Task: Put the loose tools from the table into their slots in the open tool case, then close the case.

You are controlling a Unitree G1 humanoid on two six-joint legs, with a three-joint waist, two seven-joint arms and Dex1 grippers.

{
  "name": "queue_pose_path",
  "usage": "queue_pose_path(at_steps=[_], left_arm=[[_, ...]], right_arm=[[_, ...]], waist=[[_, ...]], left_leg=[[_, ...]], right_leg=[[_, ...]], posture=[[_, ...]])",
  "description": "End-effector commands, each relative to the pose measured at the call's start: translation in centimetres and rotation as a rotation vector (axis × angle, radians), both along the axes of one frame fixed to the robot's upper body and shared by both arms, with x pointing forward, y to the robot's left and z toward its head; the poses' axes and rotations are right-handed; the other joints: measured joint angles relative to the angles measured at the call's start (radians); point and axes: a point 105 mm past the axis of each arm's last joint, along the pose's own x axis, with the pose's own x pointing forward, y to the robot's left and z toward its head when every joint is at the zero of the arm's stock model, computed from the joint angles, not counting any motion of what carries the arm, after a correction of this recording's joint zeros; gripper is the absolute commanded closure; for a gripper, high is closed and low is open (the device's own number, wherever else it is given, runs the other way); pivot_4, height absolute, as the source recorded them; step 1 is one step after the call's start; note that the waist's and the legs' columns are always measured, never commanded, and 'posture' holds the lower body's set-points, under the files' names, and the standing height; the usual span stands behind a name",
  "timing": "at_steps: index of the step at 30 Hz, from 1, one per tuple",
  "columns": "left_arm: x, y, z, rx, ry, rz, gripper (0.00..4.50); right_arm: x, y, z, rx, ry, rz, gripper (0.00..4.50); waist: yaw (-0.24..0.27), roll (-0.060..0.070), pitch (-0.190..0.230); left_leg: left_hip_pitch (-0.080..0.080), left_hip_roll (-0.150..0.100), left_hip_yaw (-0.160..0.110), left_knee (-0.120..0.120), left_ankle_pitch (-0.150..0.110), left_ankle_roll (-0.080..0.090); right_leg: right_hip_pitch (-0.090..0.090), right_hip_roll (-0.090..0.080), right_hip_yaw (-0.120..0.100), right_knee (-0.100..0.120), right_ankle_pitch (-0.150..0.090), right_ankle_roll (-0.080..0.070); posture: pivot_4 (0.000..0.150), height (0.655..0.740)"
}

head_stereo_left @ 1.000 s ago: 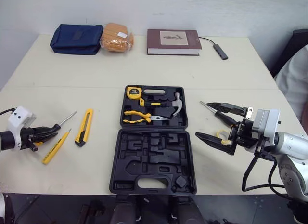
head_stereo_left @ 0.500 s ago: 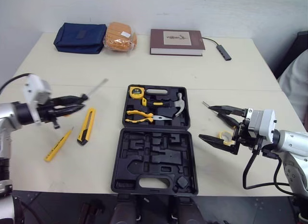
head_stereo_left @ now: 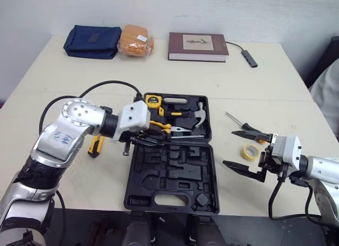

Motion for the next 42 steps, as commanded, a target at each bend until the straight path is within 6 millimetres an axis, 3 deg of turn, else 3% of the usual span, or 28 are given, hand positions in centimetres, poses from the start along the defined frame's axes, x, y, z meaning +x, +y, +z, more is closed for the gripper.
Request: queue_pose_path(at_steps=[1, 12, 25, 42], left_arm=[[0.5, -0.2, 0.0, 0.102, -0.078, 0.017, 3.71], [0.7, -1.1, -2.4, 0.207, -0.106, 0.019, 3.71], [2.0, -0.9, -3.6, 0.247, -0.133, 0.086, 3.71], [1.6, -2.1, -4.7, 0.281, -0.119, 0.04, 3.71]], right_arm=[[-0.4, -0.3, 0.6, 0.002, -0.053, -0.014, 0.0], [-0.8, -0.4, -0.2, 0.004, -0.051, -0.023, 0.0], [-1.1, -0.5, -0.8, 0.005, -0.045, -0.039, 0.0], [-1.3, -0.5, -1.2, 0.007, -0.045, -0.06, 0.0]], waist=[[0.001, 0.0, 0.0], [0.002, 0.0, 0.0], [0.008, 0.0, 0.0], [0.018, 0.0, 0.0]], left_leg=[[0.0, 0.0, 0.0, 0.0, 0.0, 0.0], [-0.003, 0.0, -0.003, 0.004, 0.0, 0.0], [-0.005, 0.0, -0.004, 0.007, 0.0, 0.001], [-0.006, 0.0, -0.004, 0.008, 0.0, 0.001]], right_leg=[[0.0, 0.0, 0.0, 0.0, 0.0, 0.0], [0.0, 0.0, 0.001, 0.0, 0.0, 0.0], [0.0, -0.001, 0.001, 0.001, 0.0, 0.0], [0.0, -0.001, 0.0, 0.001, 0.0, 0.0]], posture=[[0.15, 0.74], [0.15, 0.74], [0.15, 0.74], [0.15, 0.74]])
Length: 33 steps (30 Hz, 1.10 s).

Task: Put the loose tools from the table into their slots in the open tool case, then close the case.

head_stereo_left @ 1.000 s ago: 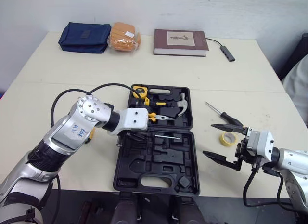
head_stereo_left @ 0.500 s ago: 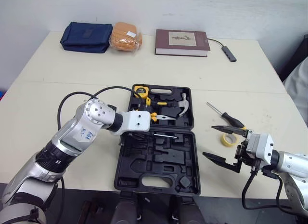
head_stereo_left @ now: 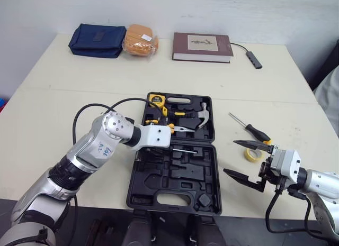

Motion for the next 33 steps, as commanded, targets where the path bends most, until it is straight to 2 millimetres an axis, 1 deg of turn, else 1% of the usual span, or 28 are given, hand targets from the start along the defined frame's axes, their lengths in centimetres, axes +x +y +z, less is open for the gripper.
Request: queue_pose_path(at_steps=[1, 3, 7, 8, 9, 12, 13, 17, 21, 23, 24, 26, 27, 28, 29, 30, 32, 33], left_arm=[[-0.1, -0.2, -0.1, 0.02, -0.014, -0.013, 3.71], [0.1, -0.2, 0.0, 0.021, -0.026, -0.008, 3.71], [-0.1, -0.3, 0.1, 0.013, -0.015, -0.019, 3.71], [-0.4, -0.4, 0.2, 0.004, 0.001, -0.028, 3.21], [-0.3, -0.7, 0.5, -0.015, -0.02, -0.034, 2.69], [-1.1, -1.6, 2.0, -0.077, -0.03, -0.098, 1.39], [-1.4, -1.7, 2.2, -0.083, -0.012, -0.115, 0.96], [-2.0, -1.4, 2.6, -0.087, 0.021, -0.138, 0.96], [-1.4, -1.0, 3.5, -0.197, 0.028, -0.14, 0.96], [-1.0, -0.8, 4.0, -0.302, 0.027, -0.149, 0.96], [-0.9, -0.8, 4.3, -0.367, 0.03, -0.161, 1.2], [-0.2, -0.5, 4.8, -0.529, 0.053, -0.122, 1.82], [0.1, -0.2, 4.6, -0.562, 0.053, -0.104, 2.27], [0.2, -0.1, 4.4, -0.58, 0.052, -0.1, 2.82], [0.2, 0.0, 4.3, -0.584, 0.049, -0.104, 3.18], [0.2, 0.1, 4.0, -0.594, 0.062, -0.09, 3.67], [0.3, 0.1, 3.4, -0.616, 0.092, -0.065, 4.47], [0.3, 0.3, 2.8, -0.615, 0.104, -0.045, 4.47]], right_arm=[[-0.2, 0.0, 0.9, 0.003, -0.051, -0.003, 0.0], [-0.2, 0.0, 0.9, 0.004, -0.052, -0.004, 0.0], [-0.3, 0.1, 0.8, 0.004, -0.051, -0.004, 0.0], [-0.3, 0.1, 0.8, 0.005, -0.051, -0.003, 0.0], [-0.2, 0.1, 0.8, 0.004, -0.05, -0.003, 0.0], [-0.2, 0.1, 0.7, 0.004, -0.04, 0.003, 0.0], [-0.2, 0.1, 0.7, 0.002, -0.038, 0.005, 0.0], [-0.1, 0.1, 0.7, 0.0, -0.037, 0.006, 0.0], [-0.1, 0.0, 0.6, -0.001, -0.034, 0.008, 0.0], [0.0, 0.1, 0.6, 0.0, -0.032, 0.008, 0.0], [0.0, 0.1, 0.5, 0.001, -0.031, 0.008, 0.0], [0.0, 0.1, 0.5, 0.002, -0.031, 0.007, 0.0], [0.0, 0.1, 0.5, 0.0, -0.031, 0.006, 0.0], [0.0, 0.0, 0.5, -0.001, -0.031, 0.005, 0.0], [0.0, 0.0, 0.5, -0.001, -0.031, 0.004, 0.0], [0.0, -0.1, 0.6, -0.002, -0.032, 0.001, 0.0], [0.1, -0.2, 0.6, -0.002, -0.029, -0.006, 0.0], [0.1, -0.3, 0.6, -0.003, -0.027, -0.011, 0.0]], waist=[[0.0, 0.0, 0.0], [0.001, 0.0, 0.0], [0.003, 0.0, 0.0], [0.003, 0.0, 0.0], [0.002, 0.0, 0.0], [0.003, 0.0, 0.0], [0.003, 0.0, 0.0], [0.002, 0.0, 0.0], [0.003, 0.0, 0.0], [0.003, 0.0, 0.0], [0.003, 0.0, 0.0], [0.003, 0.0, 0.0], [0.003, 0.0, 0.0], [0.002, 0.0, 0.0], [0.002, 0.0, 0.0], [0.002, 0.0, 0.0], [0.003, 0.0, 0.0], [0.003, 0.0, 0.0]], left_leg=[[0.0, 0.0, 0.0, 0.0, 0.0, 0.0], [0.0, 0.0, 0.0, 0.0, 0.0, 0.0], [0.0, 0.0, 0.0, 0.0, 0.0, 0.0], [0.0, 0.0, 0.0, 0.0, 0.0, 0.0], [0.0, 0.0, 0.0, 0.0, 0.0, 0.0], [0.0, 0.0, 0.0, 0.001, 0.0, 0.0], [0.0, 0.0, 0.0, 0.001, 0.0, 0.0], [0.0, 0.0, 0.0, 0.001, 0.0, 0.0], [0.0, 0.0, 0.0, 0.001, 0.0, 0.0], [0.0, 0.0, 0.0, 0.001, 0.0, 0.0], [0.0, 0.0, 0.0, 0.001, 0.0, 0.0], [0.0, 0.0, 0.0, 0.002, 0.0, 0.0], [0.0, 0.0, 0.0, 0.002, 0.0, 0.001], [0.0, 0.0, 0.0, 0.002, 0.0, 0.001], [0.0, 0.0, -0.001, 0.002, 0.0, 0.001], [0.0, 0.0, -0.001, 0.002, 0.0, 0.001], [0.0, 0.0, -0.001, 0.002, 0.0, 0.001], [0.0, 0.0, -0.001, 0.002, 0.0, 0.001]], right_leg=[[0.0, 0.0, 0.0, 0.0, 0.0, 0.0], [0.0, 0.0, 0.0, 0.0, 0.0, 0.0], [0.0, 0.0, 0.0, 0.0, 0.0, 0.0], [0.0, 0.0, 0.0, 0.0, 0.0, 0.0], [0.0, 0.0, 0.0, 0.0, 0.0, 0.0], [0.0, 0.0, 0.0, 0.0, 0.0, 0.0], [0.0, 0.0, 0.0, 0.0, 0.0, 0.0], [0.0, 0.0, 0.0, 0.0, 0.0, 0.0], [0.0, 0.0, 0.0, 0.0, 0.0, 0.0], [0.0, -0.001, 0.0, 0.0, 0.0, 0.0], [0.0, -0.001, 0.0, 0.0, 0.0, 0.0], [0.001, -0.001, -0.001, 0.0, 0.0, 0.0], [0.001, -0.002, -0.001, 0.0, 0.0, 0.0], [0.001, -0.002, -0.001, 0.0, 0.0, 0.0], [0.001, -0.002, -0.002, 0.001, 0.0, 0.0], [0.001, -0.002, -0.002, 0.001, 0.0, 0.0], [0.001, -0.001, -0.003, 0.001, 0.0, 0.0], [0.001, -0.001, -0.004, 0.001, 0.0, 0.0]], posture=[[0.15, 0.74], [0.15, 0.74], [0.15, 0.74], [0.15, 0.74], [0.15, 0.74], [0.15, 0.74], [0.15, 0.74], [0.15, 0.74], [0.15, 0.74], [0.15, 0.74], [0.15, 0.74], [0.15, 0.74], [0.15, 0.74], [0.15, 0.74], [0.15, 0.74], [0.15, 0.74], [0.15, 0.74], [0.15, 0.74]])
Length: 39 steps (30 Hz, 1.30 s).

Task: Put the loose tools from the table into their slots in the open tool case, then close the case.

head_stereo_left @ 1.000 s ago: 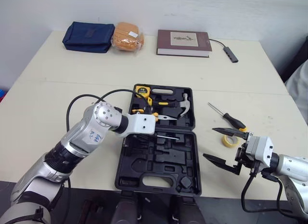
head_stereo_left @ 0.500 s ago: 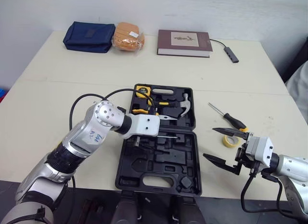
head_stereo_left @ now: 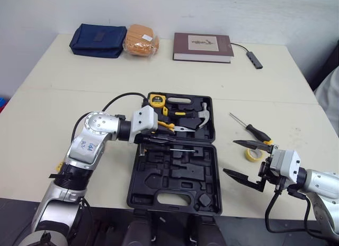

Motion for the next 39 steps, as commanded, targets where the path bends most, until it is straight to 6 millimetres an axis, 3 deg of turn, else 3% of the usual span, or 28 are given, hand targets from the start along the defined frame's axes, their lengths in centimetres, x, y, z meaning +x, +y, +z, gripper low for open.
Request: queue_pose_path(at_steps=[1, 8, 17, 29, 32, 39], left_arm=[[0.0, 0.2, -0.6, -0.045, 0.016, 0.031, 4.47], [-0.4, 0.0, -3.2, -0.016, 0.071, 0.06, 4.47], [0.2, 0.0, -4.5, -0.002, 0.094, 0.126, 4.47], [-0.7, 0.3, -8.1, 0.175, 0.158, 0.116, 4.47], [-1.0, 0.8, -10.1, 0.276, 0.181, 0.125, 4.47], [-0.9, 1.4, -12.7, 0.332, 0.27, 0.187, 4.47]], right_arm=[[0.0, -0.4, 0.6, 0.002, -0.017, -0.018, 0.0], [0.0, -0.5, 0.4, 0.004, -0.007, -0.031, 0.0], [0.0, -0.4, 0.5, 0.005, 0.0, -0.036, 0.0], [0.1, -0.4, 0.5, 0.007, -0.003, -0.049, 0.0], [0.1, -0.4, 0.4, 0.008, -0.004, -0.054, 0.0], [0.3, -0.3, 0.4, 0.013, -0.007, -0.061, 0.0]], waist=[[0.0, 0.0, 0.0], [0.0, 0.0, 0.0], [0.0, 0.0, 0.0], [0.001, 0.006, -0.006], [0.001, 0.007, -0.011], [0.001, 0.017, -0.027]], left_leg=[[0.0, 0.0, 0.0, 0.0, 0.0, 0.0], [0.0, 0.0, 0.0, 0.0, 0.0, 0.0], [0.0, 0.0, 0.0, 0.0, 0.0, 0.0], [0.001, 0.0, 0.0, 0.0, -0.001, 0.0], [0.002, 0.0, 0.0, 0.0, -0.001, 0.0], [0.018, 0.003, 0.0, -0.003, -0.015, 0.003]], right_leg=[[0.0, 0.0, 0.0, 0.0, 0.0, 0.0], [0.0, -0.001, 0.0, 0.0, 0.0, 0.0], [0.0, -0.001, 0.001, 0.0, 0.0, 0.0], [0.001, -0.002, 0.001, -0.001, 0.0, 0.0], [0.001, -0.002, 0.001, -0.001, 0.0, 0.0], [0.02, -0.004, 0.005, -0.008, 0.0, 0.0]], posture=[[0.15, 0.74], [0.15, 0.74], [0.15, 0.74], [0.15, 0.74], [0.15, 0.74], [0.15, 0.74]])
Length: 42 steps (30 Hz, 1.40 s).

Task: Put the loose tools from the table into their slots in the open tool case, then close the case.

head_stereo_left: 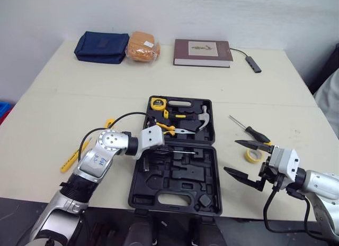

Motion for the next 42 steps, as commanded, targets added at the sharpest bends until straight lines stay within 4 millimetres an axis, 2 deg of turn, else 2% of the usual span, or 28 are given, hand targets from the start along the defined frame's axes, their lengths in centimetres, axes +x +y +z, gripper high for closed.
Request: queue_pose_path(at_steps=[1, 5, 8, 10, 11, 12, 14, 16, 18, 22, 23, 24, 25, 26, 27, 28, 30, 31, 32, 33, 34, 35, 38, 42], left_arm=[[-0.6, 2.1, -6.4, 0.159, 0.193, 0.107, 4.47], [-0.6, 2.2, -7.4, 0.156, 0.252, 0.138, 4.47], [-0.4, 1.3, -6.3, 0.093, 0.23, 0.124, 4.47], [-0.3, 0.9, -5.2, 0.032, 0.195, 0.092, 4.47], [-0.2, 0.7, -4.5, -0.002, 0.168, 0.077, 4.47], [0.4, 0.4, -2.9, -0.072, 0.089, 0.072, 4.47], [1.2, 0.2, 0.1, -0.211, 0.046, 0.088, 4.47], [0.9, 0.5, 3.0, -0.309, -0.009, 0.032, 4.47], [0.8, 1.5, 4.9, -0.368, -0.057, 0.019, 4.47], [1.2, 3.6, 6.9, -0.444, -0.1, 0.08, 4.47], [1.3, 4.7, 7.4, -0.449, -0.124, 0.109, 4.47], [1.5, 6.3, 8.0, -0.456, -0.15, 0.164, 3.98], [1.7, 8.4, 8.5, -0.466, -0.164, 0.237, 3.77], [1.7, 10.4, 8.7, -0.464, -0.176, 0.298, 3.35], [1.6, 11.6, 8.8, -0.462, -0.181, 0.333, 3.05], [1.3, 14.3, 8.6, -0.44, -0.202, 0.412, 2.58], [0.6, 17.8, 8.5, -0.411, -0.234, 0.519, 1.45], [0.0, 20.4, 8.4, -0.408, -0.254, 0.605, 1.45], [-0.4, 22.0, 8.4, -0.409, -0.266, 0.656, 0.9], [-0.7, 22.9, 8.3, -0.411, -0.275, 0.687, 0.66], [-1.8, 25.3, 7.7, -0.378, -0.288, 0.762, 0.25], [-2.7, 26.8, 7.2, -0.351, -0.296, 0.807, 0.01], [-5.9, 31.6, 6.0, -0.332, -0.291, 0.996, 0.01], [-9.2, 35.1, 4.7, -0.327, -0.3, 1.163, 0.01]], right_arm=[[0.0, 0.1, 0.9, 0.005, -0.038, 0.001, 0.0], [0.1, 0.2, 0.9, 0.003, -0.038, 0.005, 0.0], [0.2, 0.2, 0.9, 0.005, -0.039, 0.003, 0.0], [0.2, 0.0, 0.9, 0.005, -0.038, -0.001, 0.0], [0.2, -0.1, 0.9, 0.005, -0.038, -0.004, 0.0], [0.1, -0.3, 1.0, 0.005, -0.036, -0.011, 0.0], [0.1, -1.0, 1.1, 0.005, -0.035, -0.032, 0.0], [0.1, -2.0, 1.3, 0.002, -0.033, -0.064, 0.0], [-0.1, -3.1, 1.3, -0.03, -0.027, -0.084, 0.0], [-0.4, -4.7, 1.7, -0.044, -0.032, -0.123, 0.0], [-0.5, -5.4, 1.9, -0.053, -0.039, -0.142, 0.0], [-0.5, -6.3, 2.2, -0.039, -0.051, -0.184, 0.0], [-0.4, -7.5, 2.7, -0.012, -0.067, -0.242, 0.0], [-0.4, -8.5, 2.8, -0.012, -0.08, -0.285, 0.0], [-0.5, -9.1, 2.8, -0.014, -0.087, -0.309, 0.0], [-0.6, -10.2, 3.0, -0.014, -0.106, -0.366, 0.0], [-0.9, -11.8, 3.1, -0.007, -0.129, -0.445, 0.0], [-1.1, -13.5, 3.2, -0.006, -0.15, -0.519, 0.0], [-1.3, -14.6, 3.2, -0.007, -0.162, -0.563, 0.0], [-1.5, -15.3, 3.2, -0.009, -0.171, -0.591, 0.0], [-2.1, -17.2, 3.1, -0.016, -0.193, -0.669, 0.0], [-2.6, -18.4, 2.9, -0.021, -0.208, -0.719, 0.0], [-4.6, -21.3, 1.6, -0.043, -0.191, -0.843, 0.0], [-6.4, -23.2, 0.0, -0.035, -0.157, -0.942, 0.0]], waist=[[0.0, 0.002, -0.004], [0.0, 0.008, -0.011], [0.0, 0.01, -0.015], [0.0, 0.011, -0.016], [0.0, 0.011, -0.016], [0.0, 0.011, -0.016], [0.001, 0.01, -0.014], [0.001, 0.008, -0.006], [0.0, 0.006, -0.004], [-0.002, 0.004, -0.003], [-0.001, 0.004, -0.002], [-0.001, 0.003, -0.001], [-0.003, 0.003, 0.0], [-0.007, 0.002, 0.002], [-0.01, 0.001, 0.003], [-0.013, 0.0, 0.004], [-0.02, 0.0, 0.004], [-0.021, -0.001, 0.005], [-0.022, -0.001, 0.005], [-0.023, -0.001, 0.005], [-0.023, -0.001, 0.005], [-0.024, -0.002, 0.006], [-0.028, -0.001, 0.006], [-0.028, -0.001, 0.006]], left_leg=[[0.0, 0.0, 0.0, 0.0, -0.001, -0.002], [0.004, 0.0, 0.0, 0.0, -0.002, -0.002], [0.016, 0.002, 0.0, -0.003, -0.004, -0.002], [0.016, 0.002, 0.0, -0.006, -0.004, -0.002], [0.016, 0.002, 0.0, -0.007, -0.004, -0.002], [0.016, 0.002, 0.0, -0.008, -0.004, -0.003], [0.014, 0.002, 0.0, -0.01, -0.003, -0.004], [0.011, 0.002, 0.0, -0.01, -0.002, -0.004], [0.006, 0.002, 0.0, -0.01, 0.002, -0.008], [-0.003, 0.001, 0.001, -0.01, 0.006, -0.004], [-0.003, 0.001, 0.001, -0.01, 0.006, -0.004], [-0.003, 0.001, 0.001, -0.01, 0.006, -0.004], [-0.003, 0.001, 0.001, -0.01, 0.006, -0.004], [-0.003, 0.001, 0.001, -0.01, 0.006, -0.004], [-0.003, 0.001, 0.002, -0.011, 0.006, -0.004], [-0.002, 0.001, 0.002, -0.011, 0.006, -0.004], [-0.002, 0.001, 0.002, -0.013, 0.006, -0.004], [-0.002, 0.001, 0.002, -0.013, 0.006, -0.004], [-0.002, 0.001, 0.002, -0.013, 0.005, -0.005], [-0.002, 0.001, 0.002, -0.013, 0.002, -0.009], [-0.002, 0.001, 0.002, -0.014, 0.002, -0.009], [-0.003, 0.001, 0.002, -0.015, 0.002, -0.01], [-0.003, 0.001, 0.002, -0.017, 0.001, -0.011], [-0.003, 0.001, 0.002, -0.021, 0.0, -0.011]], right_leg=[[0.0, 0.0, 0.001, 0.0, 0.0, 0.0], [0.003, 0.0, 0.002, -0.001, 0.0, 0.0], [0.016, 0.0, 0.001, -0.005, -0.001, -0.001], [0.016, 0.0, 0.002, -0.008, -0.001, -0.001], [0.015, 0.0, 0.002, -0.009, -0.001, -0.001], [0.015, 0.0, 0.002, -0.01, -0.001, -0.001], [0.013, 0.0, 0.002, -0.011, -0.001, -0.001], [0.01, 0.0, 0.001, -0.011, -0.001, -0.002], [0.005, 0.0, 0.001, -0.01, -0.001, -0.002], [-0.004, 0.001, 0.0, -0.01, -0.001, -0.001], [-0.004, 0.001, -0.001, -0.01, -0.001, -0.001], [-0.004, 0.002, -0.001, -0.01, -0.001, -0.001], [-0.004, 0.002, -0.002, -0.01, -0.001, -0.001], [-0.004, 0.002, -0.002, -0.01, -0.001, -0.001], [-0.004, 0.002, -0.002, -0.01, -0.001, -0.001], [-0.004, 0.002, -0.002, -0.01, -0.001, -0.001], [-0.005, 0.001, -0.001, -0.01, -0.001, -0.001], [-0.005, 0.001, -0.001, -0.01, -0.001, -0.001], [-0.005, 0.0, 0.0, -0.01, -0.001, -0.001], [-0.005, 0.0, 0.001, -0.011, 0.0, -0.001], [-0.006, 0.0, 0.001, -0.011, 0.0, -0.001], [-0.006, 0.0, 0.0, -0.012, -0.001, -0.001], [-0.006, 0.0, 0.001, -0.016, -0.001, -0.001], [-0.007, -0.001, 0.001, -0.019, -0.001, -0.001]], posture=[[0.15, 0.74], [0.15, 0.74], [0.15, 0.74], [0.15, 0.74], [0.15, 0.74], [0.15, 0.74], [0.15, 0.74], [0.15, 0.74], [0.15, 0.74], [0.15, 0.74], [0.15, 0.74], [0.15, 0.74], [0.15, 0.74], [0.15, 0.74], [0.15, 0.74], [0.15, 0.74], [0.15, 0.74], [0.15, 0.74], [0.15, 0.74], [0.15, 0.74], [0.15, 0.74], [0.15, 0.74], [0.15, 0.74], [0.15, 0.74]])
